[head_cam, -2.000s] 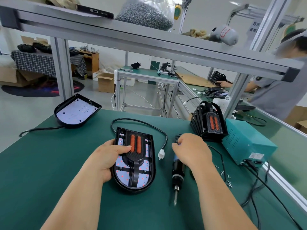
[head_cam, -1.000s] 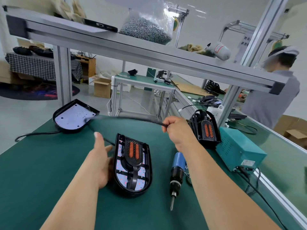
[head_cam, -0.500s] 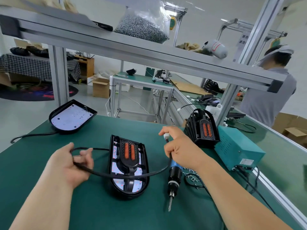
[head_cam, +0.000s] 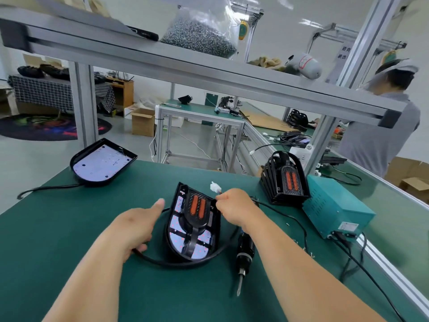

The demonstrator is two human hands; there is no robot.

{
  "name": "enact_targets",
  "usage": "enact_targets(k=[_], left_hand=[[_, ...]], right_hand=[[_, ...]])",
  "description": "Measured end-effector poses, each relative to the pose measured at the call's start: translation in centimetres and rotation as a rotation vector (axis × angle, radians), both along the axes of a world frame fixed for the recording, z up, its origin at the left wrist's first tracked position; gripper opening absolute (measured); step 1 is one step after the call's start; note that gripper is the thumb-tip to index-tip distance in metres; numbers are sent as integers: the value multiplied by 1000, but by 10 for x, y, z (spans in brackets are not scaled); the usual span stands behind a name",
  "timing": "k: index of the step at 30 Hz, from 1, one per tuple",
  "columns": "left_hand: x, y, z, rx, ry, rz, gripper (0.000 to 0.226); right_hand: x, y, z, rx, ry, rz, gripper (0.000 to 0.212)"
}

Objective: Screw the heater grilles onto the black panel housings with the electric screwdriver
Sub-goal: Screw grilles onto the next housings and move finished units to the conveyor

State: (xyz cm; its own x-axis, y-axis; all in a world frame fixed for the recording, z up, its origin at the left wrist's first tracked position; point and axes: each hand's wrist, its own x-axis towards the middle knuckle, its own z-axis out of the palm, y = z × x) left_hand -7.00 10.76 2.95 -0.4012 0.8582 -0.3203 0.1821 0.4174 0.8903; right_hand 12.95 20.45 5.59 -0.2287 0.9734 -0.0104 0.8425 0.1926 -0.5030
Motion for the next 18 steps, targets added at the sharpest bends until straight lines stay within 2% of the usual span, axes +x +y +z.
enact_targets(k=[1,3,5,7,11,15,17,18], left_hand=[[4,1,-1,6,60,-36,52],[12,-1,0,36,167,-83,59],[19,0,-2,65,231,-84,44],[25,5,-6,79,275,-82,44],[41,14,-14,156,179,8,43],[39,19,-22,163,149,129,44],[37,20,-24,174,120,188,43],[36,21,-24,178,103,219,43]], right_hand=[[-2,0,-3,10,-3,-8,23],[-4,1,-7,53,-22,22,41],[-5,0,-9,55,36,59,57],[-6,-1,-10,70,101,96,64],[-1,-2,-8,109,167,81,75],[5,-3,-9,51,292,-15,80],[5,-5,-12,29,247,-39,74],[5,-6,-13,49,147,-36,68]])
